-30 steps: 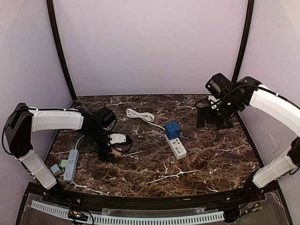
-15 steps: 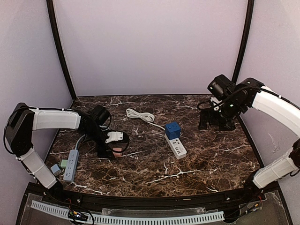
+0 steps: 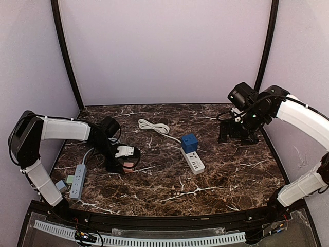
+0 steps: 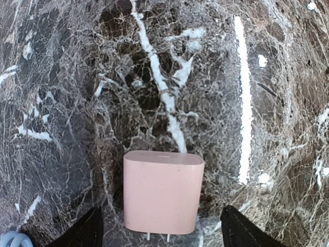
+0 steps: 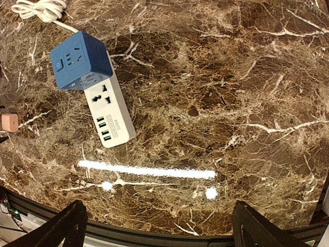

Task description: Insert the plug

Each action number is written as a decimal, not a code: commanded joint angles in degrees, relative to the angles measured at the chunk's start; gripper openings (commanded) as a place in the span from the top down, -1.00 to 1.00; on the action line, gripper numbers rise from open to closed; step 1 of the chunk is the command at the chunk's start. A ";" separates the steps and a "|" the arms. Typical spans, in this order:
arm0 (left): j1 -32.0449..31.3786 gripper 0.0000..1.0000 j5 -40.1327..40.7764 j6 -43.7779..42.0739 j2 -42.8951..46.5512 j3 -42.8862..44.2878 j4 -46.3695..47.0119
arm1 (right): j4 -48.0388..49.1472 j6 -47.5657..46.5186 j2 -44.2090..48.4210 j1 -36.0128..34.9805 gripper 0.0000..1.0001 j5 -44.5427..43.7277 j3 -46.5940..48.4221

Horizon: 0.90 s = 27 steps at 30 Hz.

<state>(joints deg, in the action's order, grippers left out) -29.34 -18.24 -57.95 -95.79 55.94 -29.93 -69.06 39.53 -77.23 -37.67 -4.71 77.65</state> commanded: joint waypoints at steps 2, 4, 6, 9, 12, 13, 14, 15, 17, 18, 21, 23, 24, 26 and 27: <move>0.34 -0.55 -1.41 -2.33 -1.22 0.47 -0.69 | -0.84 0.23 -0.57 0.32 -0.94 0.24 1.02; 0.38 -0.54 -1.56 -2.29 -1.43 0.48 -0.24 | -0.86 0.11 -1.01 0.32 -0.94 0.31 1.54; 0.34 -0.51 -1.57 -2.32 -1.78 0.54 0.05 | -0.83 -0.02 -1.44 0.32 -0.94 0.39 1.96; 0.35 -0.37 -1.75 -2.11 -2.20 0.75 0.53 | -0.74 -0.04 -1.73 0.32 -0.94 0.71 2.24; 0.35 -0.12 -1.30 -1.81 -2.59 0.83 1.24 | -0.68 -0.11 -1.94 0.30 -0.94 0.85 2.33; 0.35 -0.09 -1.24 -1.75 -2.72 0.79 1.51 | -0.70 -0.09 -1.96 0.32 -0.94 0.94 2.40; 0.34 -0.09 -1.17 -1.73 -2.77 0.71 1.70 | -0.65 -0.09 -2.03 0.32 -0.93 0.94 2.42; 0.34 -0.08 -1.00 -1.73 -2.79 0.69 1.91 | -0.75 -0.08 -2.04 0.32 -0.93 0.86 2.50; 0.34 -0.05 -0.41 -1.80 -2.70 0.66 2.10 | -0.81 -0.07 -1.99 0.32 -0.93 0.89 2.64; 0.34 -0.01 -0.09 -1.70 -2.67 0.55 2.25 | -0.81 -0.09 -2.04 0.32 -0.93 0.90 2.68; 0.34 0.26 0.13 -1.33 -2.10 0.53 2.49 | -0.61 0.00 -1.97 0.32 -0.93 0.84 2.77; 0.34 0.38 0.40 -1.16 -1.60 0.57 2.28 | -0.42 -0.01 -1.99 0.32 -0.93 0.97 2.77; 0.34 0.52 0.57 -1.03 -1.05 0.53 2.08 | -0.38 0.05 -2.04 0.36 -0.93 1.01 2.85; 0.34 0.78 0.98 -0.18 -0.09 0.32 2.01 | -0.14 0.12 -2.05 0.32 -0.93 1.08 2.86; 0.34 0.86 1.04 0.24 0.30 0.36 1.86 | -0.07 0.33 -1.98 0.32 -0.93 1.11 2.94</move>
<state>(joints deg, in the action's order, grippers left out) -29.15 -17.91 -59.09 -98.48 56.12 -27.18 -69.25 39.51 -78.94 -37.67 -3.84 78.98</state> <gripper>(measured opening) 0.386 0.966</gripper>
